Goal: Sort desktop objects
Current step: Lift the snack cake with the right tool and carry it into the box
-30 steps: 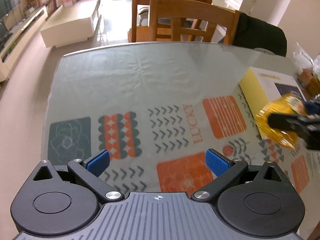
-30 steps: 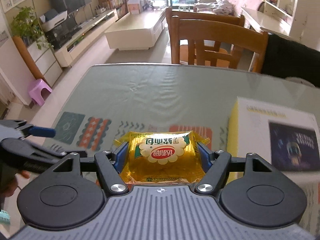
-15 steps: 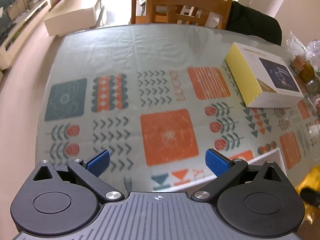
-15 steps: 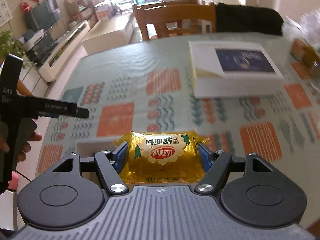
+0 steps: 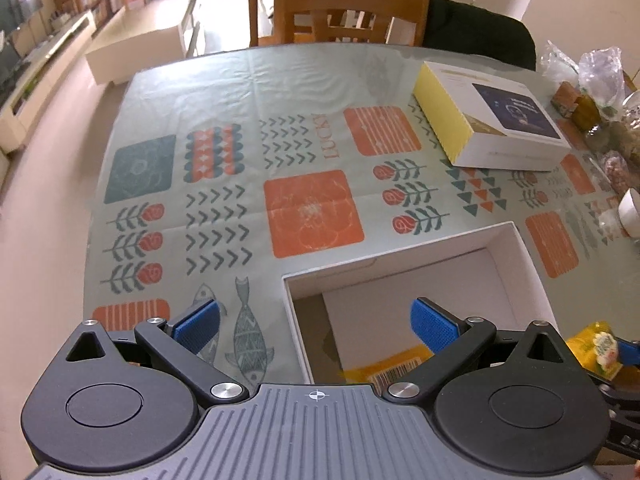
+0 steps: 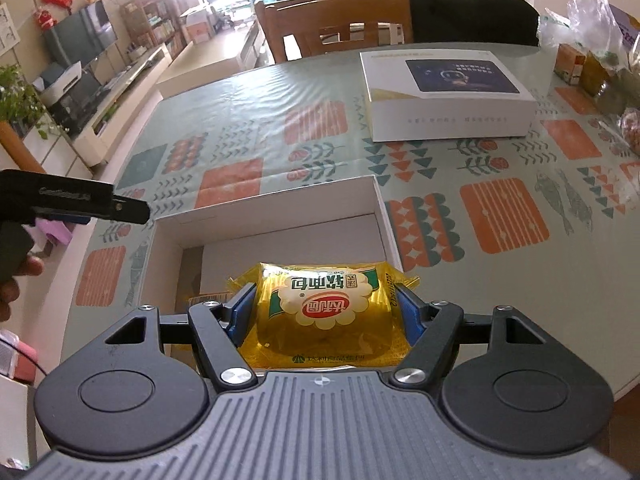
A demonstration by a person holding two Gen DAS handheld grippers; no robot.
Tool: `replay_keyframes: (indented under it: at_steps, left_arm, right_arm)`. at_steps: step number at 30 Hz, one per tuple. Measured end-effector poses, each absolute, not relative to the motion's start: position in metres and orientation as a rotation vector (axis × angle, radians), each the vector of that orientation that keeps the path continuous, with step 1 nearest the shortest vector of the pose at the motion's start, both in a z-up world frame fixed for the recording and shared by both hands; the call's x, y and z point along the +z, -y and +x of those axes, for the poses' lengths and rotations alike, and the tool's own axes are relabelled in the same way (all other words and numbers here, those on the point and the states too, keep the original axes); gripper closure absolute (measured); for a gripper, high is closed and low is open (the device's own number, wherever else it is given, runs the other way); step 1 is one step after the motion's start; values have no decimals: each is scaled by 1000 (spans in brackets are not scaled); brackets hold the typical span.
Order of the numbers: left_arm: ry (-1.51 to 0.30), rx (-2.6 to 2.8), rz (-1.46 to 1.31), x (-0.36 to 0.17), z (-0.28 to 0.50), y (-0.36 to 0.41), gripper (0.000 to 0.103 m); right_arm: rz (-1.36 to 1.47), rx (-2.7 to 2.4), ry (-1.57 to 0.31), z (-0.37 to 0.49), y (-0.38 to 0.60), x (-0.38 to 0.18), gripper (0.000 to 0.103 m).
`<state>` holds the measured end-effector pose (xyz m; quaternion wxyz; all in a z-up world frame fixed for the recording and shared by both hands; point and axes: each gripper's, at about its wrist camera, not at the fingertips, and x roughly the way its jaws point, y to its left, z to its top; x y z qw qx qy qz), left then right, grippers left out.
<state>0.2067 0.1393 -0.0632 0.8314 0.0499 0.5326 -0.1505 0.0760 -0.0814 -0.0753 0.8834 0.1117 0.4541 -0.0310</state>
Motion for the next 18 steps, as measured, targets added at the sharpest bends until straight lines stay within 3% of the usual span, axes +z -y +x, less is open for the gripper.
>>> replay_keyframes:
  at_steps: [18]
  left_arm:
    - [-1196,-408,108,-91,246,-144,0]
  right_arm:
    - [197,-142,-1045,108,67,-121,14]
